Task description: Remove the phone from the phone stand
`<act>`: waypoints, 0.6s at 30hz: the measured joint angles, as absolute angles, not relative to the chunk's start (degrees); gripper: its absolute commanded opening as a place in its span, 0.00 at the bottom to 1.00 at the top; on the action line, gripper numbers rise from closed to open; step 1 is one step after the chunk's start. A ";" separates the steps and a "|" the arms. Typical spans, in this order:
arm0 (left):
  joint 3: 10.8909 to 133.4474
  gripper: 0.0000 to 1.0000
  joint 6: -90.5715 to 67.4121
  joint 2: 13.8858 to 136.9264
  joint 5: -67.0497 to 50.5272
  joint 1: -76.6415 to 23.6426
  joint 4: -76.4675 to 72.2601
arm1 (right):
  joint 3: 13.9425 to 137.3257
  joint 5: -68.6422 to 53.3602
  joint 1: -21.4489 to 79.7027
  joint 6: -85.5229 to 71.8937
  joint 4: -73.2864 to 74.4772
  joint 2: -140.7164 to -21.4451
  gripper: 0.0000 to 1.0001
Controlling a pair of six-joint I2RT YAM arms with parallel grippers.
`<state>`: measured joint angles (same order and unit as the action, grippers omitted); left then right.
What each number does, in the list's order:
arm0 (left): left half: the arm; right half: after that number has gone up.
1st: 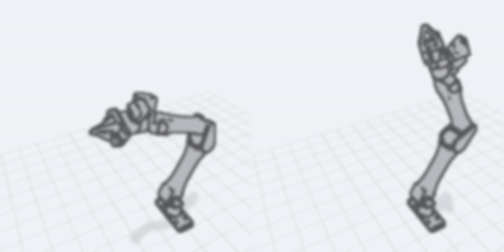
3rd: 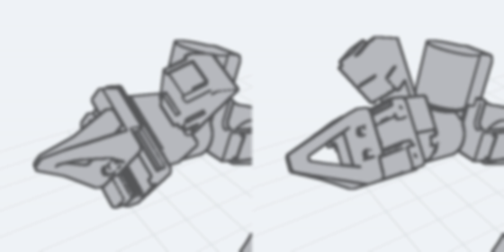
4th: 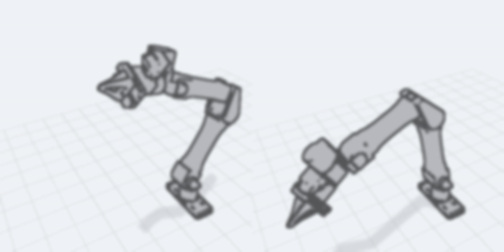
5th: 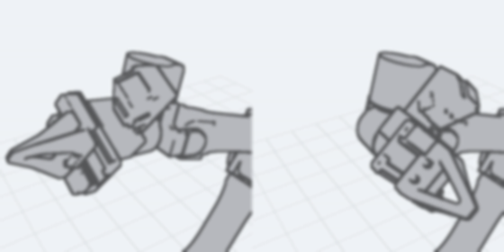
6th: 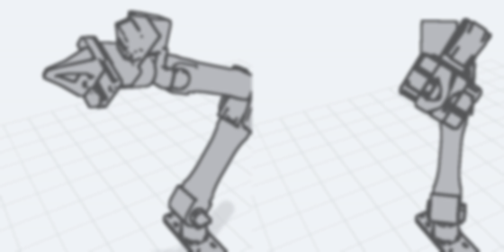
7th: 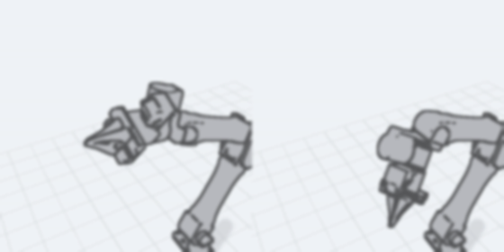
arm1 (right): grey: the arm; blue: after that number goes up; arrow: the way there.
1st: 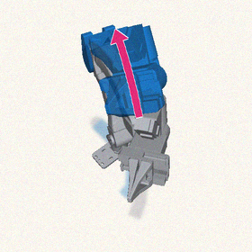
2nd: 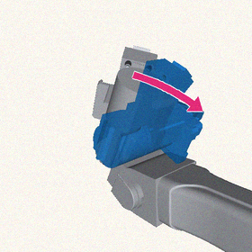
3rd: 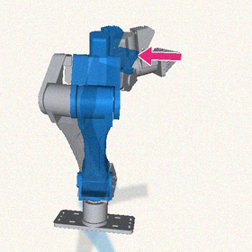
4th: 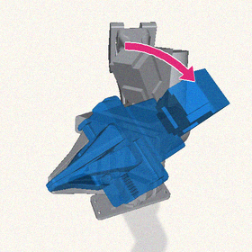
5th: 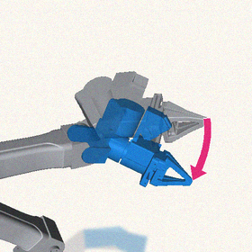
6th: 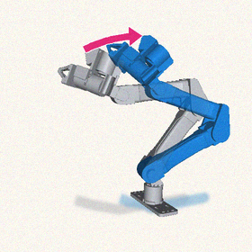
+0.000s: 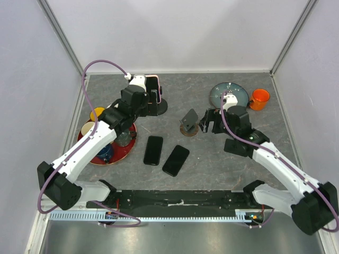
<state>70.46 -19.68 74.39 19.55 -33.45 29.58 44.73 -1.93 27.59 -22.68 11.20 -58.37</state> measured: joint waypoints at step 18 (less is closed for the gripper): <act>64.12 1.00 -9.63 56.90 21.21 -33.45 27.51 | 47.05 -12.27 23.86 -31.29 -3.88 -84.07 0.55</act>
